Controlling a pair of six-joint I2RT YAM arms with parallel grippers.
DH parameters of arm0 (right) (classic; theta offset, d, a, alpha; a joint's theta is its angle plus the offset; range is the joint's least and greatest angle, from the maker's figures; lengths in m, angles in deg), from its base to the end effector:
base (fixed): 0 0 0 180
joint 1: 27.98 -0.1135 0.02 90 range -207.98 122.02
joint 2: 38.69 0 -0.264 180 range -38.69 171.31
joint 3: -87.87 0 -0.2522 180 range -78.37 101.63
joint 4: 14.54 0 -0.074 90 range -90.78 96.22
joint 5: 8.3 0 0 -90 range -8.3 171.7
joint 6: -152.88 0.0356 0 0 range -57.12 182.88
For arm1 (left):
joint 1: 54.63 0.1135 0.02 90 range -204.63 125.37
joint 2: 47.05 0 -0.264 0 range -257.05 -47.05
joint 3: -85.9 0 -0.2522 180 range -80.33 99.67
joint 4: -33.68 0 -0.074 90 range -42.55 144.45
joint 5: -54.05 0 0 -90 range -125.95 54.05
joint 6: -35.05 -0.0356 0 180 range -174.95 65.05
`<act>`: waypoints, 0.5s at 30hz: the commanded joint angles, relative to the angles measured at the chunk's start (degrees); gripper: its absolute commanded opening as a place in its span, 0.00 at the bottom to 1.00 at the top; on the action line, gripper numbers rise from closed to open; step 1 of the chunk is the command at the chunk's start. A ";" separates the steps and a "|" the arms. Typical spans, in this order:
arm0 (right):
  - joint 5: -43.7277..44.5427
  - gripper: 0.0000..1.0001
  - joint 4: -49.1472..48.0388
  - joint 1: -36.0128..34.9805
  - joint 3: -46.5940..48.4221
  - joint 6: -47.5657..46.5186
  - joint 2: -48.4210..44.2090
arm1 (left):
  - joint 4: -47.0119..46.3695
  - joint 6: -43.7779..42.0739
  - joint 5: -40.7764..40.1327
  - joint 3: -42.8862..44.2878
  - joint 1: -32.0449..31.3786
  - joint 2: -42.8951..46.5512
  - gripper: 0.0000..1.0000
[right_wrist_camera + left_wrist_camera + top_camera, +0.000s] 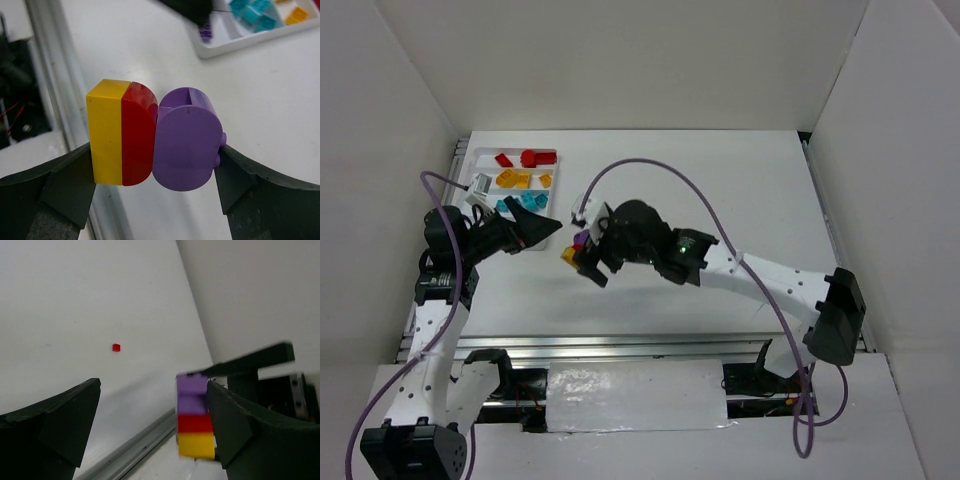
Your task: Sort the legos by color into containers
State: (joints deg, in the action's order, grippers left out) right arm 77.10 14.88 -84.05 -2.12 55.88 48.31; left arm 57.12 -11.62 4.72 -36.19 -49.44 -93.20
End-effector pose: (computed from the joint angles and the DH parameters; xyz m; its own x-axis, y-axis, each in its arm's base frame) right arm 0.1964 0.2971 0.3417 -0.1407 -0.4268 -0.8933 -0.8909 0.4481 -0.0737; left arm 0.1843 -0.0066 0.3348 -0.5357 -0.5713 -0.6218 0.2741 0.5789 -0.7680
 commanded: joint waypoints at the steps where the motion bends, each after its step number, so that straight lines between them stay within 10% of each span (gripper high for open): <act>1: 3.18 0.23 -1.26 -5.52 -4.44 -3.88 -2.01 | -3.36 3.01 7.49 2.35 -1.32 -0.52 0.99; 15: 14.53 0.22 0.25 -16.44 -4.62 -8.11 -5.61 | 14.24 -9.84 13.30 3.50 -2.73 4.14 0.95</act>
State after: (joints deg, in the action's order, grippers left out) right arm 89.52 17.42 -100.25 -7.45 49.43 46.08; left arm 69.34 -18.22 14.55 -32.63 -51.45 -90.69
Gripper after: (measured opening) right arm 0.905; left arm 0.960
